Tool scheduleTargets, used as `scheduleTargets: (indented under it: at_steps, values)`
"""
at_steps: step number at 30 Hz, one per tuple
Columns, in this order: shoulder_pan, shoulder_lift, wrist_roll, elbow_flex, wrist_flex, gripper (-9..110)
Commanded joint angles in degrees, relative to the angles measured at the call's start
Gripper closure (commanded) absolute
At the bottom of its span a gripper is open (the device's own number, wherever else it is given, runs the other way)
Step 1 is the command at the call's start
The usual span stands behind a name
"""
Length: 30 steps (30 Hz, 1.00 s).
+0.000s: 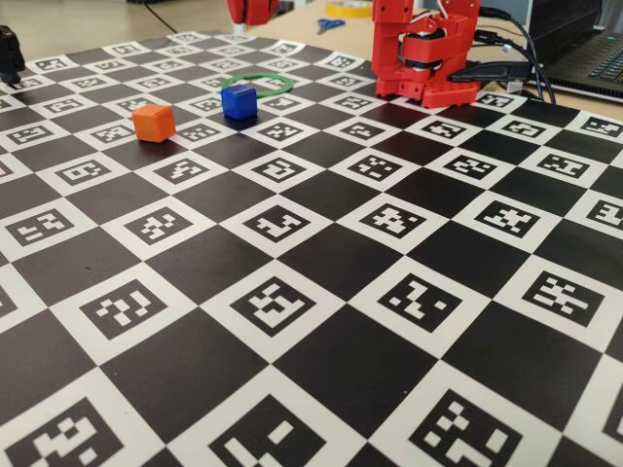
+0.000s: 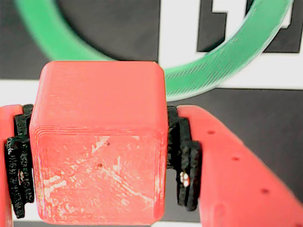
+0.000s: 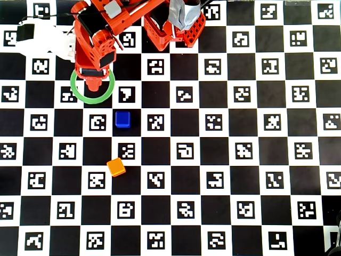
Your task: Grab the red cube then put it in the green circle then put the blue cube on top and finally the orange cube on top
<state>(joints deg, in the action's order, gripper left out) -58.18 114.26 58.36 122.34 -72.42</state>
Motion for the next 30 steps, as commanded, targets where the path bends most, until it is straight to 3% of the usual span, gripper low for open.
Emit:
scheduleTargets:
  at_steps: [1,30]
  values:
    - [-2.1,2.0,2.7,1.7,4.6,100]
    - [-4.3,-7.0,5.7,10.2,20.5,100]
